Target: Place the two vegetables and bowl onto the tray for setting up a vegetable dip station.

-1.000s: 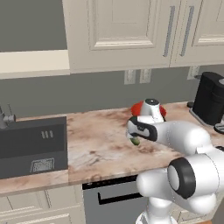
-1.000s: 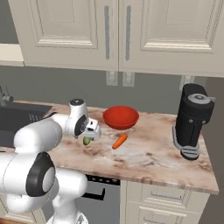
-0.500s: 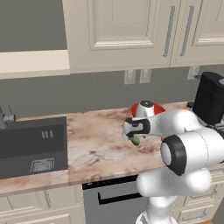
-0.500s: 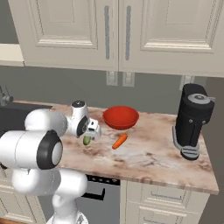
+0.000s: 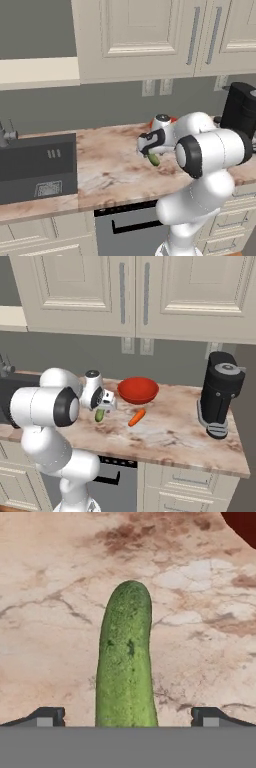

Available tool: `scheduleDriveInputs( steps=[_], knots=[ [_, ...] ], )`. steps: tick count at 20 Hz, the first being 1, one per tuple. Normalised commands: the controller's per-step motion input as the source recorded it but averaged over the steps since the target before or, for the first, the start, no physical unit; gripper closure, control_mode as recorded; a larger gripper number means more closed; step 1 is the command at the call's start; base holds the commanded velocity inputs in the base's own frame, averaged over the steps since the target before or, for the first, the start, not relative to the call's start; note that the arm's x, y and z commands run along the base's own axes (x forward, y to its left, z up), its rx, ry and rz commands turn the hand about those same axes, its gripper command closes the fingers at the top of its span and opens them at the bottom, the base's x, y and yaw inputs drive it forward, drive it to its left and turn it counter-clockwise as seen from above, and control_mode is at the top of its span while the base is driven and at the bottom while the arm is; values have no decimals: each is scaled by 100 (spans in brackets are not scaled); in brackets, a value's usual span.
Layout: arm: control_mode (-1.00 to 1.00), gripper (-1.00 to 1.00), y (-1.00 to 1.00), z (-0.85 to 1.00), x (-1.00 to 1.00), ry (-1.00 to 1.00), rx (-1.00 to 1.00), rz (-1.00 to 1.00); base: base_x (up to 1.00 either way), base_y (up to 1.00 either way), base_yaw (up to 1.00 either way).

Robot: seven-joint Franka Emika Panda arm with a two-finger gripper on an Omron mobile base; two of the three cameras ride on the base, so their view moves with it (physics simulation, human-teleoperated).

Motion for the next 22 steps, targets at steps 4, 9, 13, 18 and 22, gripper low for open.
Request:
scheduleDriveInputs(
  steps=[4, 9, 13, 18, 22],
  knots=[
    [-100, -100, 0, -28, 19, 0, 0, 2, 0, 0, 0],
    [-100, -100, 0, -33, 10, 0, 0, 1, 0, 0, 0],
    [-100, -100, 0, -24, 2, 0, 0, 0, 0, 0, 0],
    [-100, 100, 0, -1, 0, 0, 0, 0, 0, 0, 0],
    [-100, 100, 0, 0, 0, 0, 0, 0, 0, 0, 0]
  ],
)
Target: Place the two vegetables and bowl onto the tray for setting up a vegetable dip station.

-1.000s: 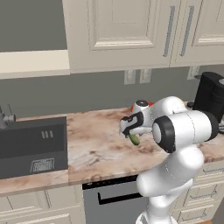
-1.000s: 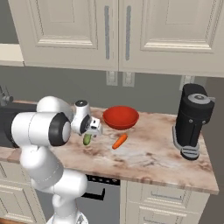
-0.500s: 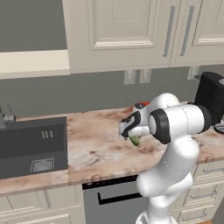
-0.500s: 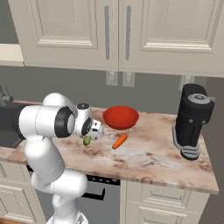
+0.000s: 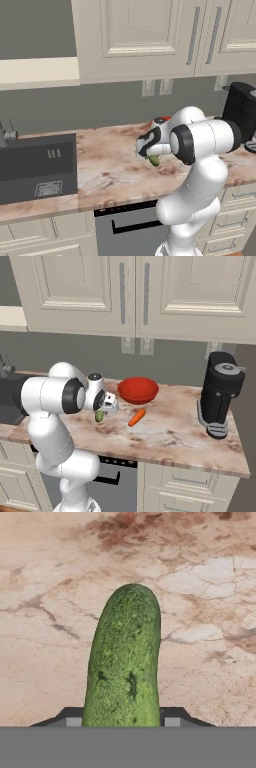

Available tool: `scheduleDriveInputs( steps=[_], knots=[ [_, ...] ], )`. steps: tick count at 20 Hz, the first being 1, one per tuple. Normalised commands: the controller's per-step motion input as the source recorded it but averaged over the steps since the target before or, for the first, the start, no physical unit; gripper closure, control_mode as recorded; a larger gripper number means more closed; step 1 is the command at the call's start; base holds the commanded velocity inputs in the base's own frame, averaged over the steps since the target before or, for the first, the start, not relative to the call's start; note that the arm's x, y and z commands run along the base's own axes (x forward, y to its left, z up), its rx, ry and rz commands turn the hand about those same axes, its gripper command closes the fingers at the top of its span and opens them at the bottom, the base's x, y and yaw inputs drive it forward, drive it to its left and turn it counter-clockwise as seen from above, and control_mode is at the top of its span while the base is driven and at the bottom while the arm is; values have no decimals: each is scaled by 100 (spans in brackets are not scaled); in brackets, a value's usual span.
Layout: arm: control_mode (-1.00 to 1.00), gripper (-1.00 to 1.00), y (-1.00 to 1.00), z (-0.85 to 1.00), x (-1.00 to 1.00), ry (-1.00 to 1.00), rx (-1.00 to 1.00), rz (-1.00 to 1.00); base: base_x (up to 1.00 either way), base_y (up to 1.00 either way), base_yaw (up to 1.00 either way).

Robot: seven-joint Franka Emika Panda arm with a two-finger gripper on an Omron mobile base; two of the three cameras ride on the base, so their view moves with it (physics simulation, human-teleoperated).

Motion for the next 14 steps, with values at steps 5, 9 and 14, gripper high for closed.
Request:
scheduleDriveInputs(
  steps=[5, 9, 14],
  knots=[
    [-100, 100, 0, 3, 0, 0, 0, 4, 0, 0, 0],
    [-100, 100, 0, 6, 0, 0, 0, 3, 0, 0, 0],
    [-100, 100, -5, 21, -2, 0, 0, 1, 0, 0, 0]
  ],
)
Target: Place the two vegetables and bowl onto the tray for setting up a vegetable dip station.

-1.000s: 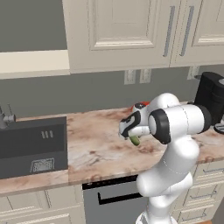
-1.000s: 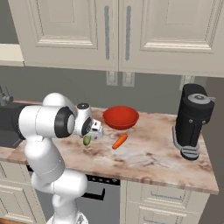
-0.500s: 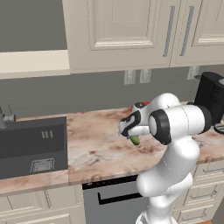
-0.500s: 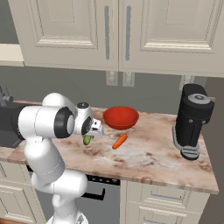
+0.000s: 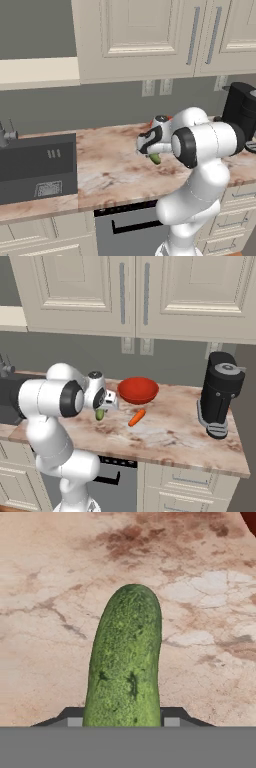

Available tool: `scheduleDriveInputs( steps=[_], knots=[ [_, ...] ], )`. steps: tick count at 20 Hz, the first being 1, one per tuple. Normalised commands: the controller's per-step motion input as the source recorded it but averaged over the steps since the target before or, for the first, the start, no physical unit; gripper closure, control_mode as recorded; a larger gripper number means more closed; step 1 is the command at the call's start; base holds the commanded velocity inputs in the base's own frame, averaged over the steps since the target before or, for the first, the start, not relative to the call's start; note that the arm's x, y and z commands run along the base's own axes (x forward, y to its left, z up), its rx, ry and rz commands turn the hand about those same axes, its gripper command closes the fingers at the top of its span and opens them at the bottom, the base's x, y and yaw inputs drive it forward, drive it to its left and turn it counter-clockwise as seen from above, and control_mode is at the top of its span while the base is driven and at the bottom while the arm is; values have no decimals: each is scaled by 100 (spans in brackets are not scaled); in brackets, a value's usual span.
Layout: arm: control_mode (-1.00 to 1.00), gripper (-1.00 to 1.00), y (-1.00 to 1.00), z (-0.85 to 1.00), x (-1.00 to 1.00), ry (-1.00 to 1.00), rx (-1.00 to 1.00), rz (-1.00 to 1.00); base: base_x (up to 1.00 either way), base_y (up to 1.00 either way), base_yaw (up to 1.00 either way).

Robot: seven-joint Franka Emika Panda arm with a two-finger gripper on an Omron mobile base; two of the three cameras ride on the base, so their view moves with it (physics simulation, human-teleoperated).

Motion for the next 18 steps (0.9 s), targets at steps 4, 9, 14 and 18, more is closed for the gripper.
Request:
scheduleDriveInputs(
  steps=[4, 9, 14, 18],
  knots=[
    [-100, 100, -7, 37, -6, 0, 0, 0, 0, 0, 0],
    [-100, 100, -15, 39, -44, -2, 0, 0, 0, 0, 0],
    [-100, 100, -7, 43, -56, -1, 0, 0, 0, 0, 0],
    [-100, 100, 0, 49, -45, 0, 0, 0, 0, 0, 0]
  ],
)
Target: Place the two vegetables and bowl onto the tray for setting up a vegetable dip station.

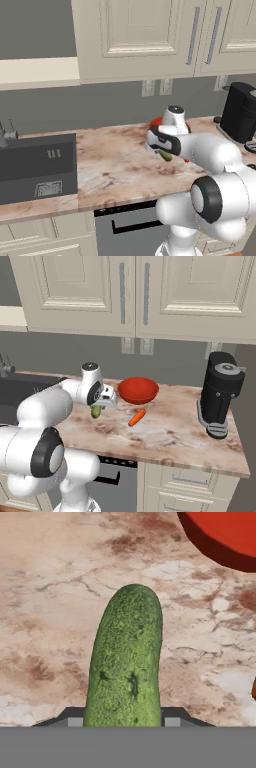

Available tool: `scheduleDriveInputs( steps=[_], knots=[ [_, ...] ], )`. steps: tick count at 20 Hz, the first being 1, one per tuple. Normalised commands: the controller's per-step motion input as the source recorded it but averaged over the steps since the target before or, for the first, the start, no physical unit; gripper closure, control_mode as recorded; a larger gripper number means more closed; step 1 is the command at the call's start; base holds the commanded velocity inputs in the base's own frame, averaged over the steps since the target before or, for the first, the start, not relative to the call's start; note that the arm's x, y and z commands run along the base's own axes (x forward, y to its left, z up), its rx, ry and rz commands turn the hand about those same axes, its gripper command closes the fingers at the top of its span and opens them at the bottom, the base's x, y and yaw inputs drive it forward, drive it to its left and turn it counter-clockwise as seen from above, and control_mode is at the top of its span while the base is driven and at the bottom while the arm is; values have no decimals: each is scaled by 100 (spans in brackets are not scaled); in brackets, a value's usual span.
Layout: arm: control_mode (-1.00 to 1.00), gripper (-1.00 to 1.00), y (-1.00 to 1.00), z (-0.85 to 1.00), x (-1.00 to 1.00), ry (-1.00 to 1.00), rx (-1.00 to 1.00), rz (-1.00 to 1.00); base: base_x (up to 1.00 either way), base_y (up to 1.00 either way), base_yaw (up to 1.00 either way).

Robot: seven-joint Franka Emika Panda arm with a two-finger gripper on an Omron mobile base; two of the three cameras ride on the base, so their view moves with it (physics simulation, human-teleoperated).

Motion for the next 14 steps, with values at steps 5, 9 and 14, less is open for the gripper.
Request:
scheduleDriveInputs(
  steps=[5, 9, 14],
  knots=[
    [-100, 100, -5, 51, -38, 0, 0, 0, 0, 0, 0],
    [-100, 100, -9, 53, -37, 0, 0, -1, 0, 0, 0],
    [-100, 100, -8, 45, -40, 0, 0, -2, 0, 0, 0]
  ],
)
